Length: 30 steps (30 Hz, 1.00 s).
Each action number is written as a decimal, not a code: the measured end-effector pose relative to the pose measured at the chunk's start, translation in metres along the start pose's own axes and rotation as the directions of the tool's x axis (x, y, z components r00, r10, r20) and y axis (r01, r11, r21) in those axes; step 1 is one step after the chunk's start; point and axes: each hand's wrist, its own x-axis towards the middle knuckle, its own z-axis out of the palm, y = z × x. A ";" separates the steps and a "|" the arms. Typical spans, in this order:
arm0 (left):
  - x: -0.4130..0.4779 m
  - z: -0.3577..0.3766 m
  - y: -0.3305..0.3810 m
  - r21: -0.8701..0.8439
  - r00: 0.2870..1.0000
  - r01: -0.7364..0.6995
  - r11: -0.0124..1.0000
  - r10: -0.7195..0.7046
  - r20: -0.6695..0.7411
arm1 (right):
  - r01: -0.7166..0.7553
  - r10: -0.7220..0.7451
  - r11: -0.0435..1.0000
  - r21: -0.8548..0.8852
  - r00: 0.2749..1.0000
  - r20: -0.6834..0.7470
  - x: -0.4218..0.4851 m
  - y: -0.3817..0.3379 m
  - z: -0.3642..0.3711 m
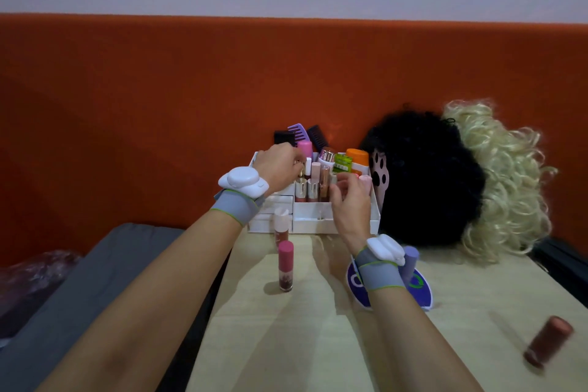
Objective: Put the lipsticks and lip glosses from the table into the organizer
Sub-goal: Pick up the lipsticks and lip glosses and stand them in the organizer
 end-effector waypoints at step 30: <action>-0.090 0.032 -0.022 -0.178 0.980 0.090 0.980 -0.055 0.189 | -0.031 0.088 0.932 -0.360 0.986 0.141 -0.069 -0.002 -0.116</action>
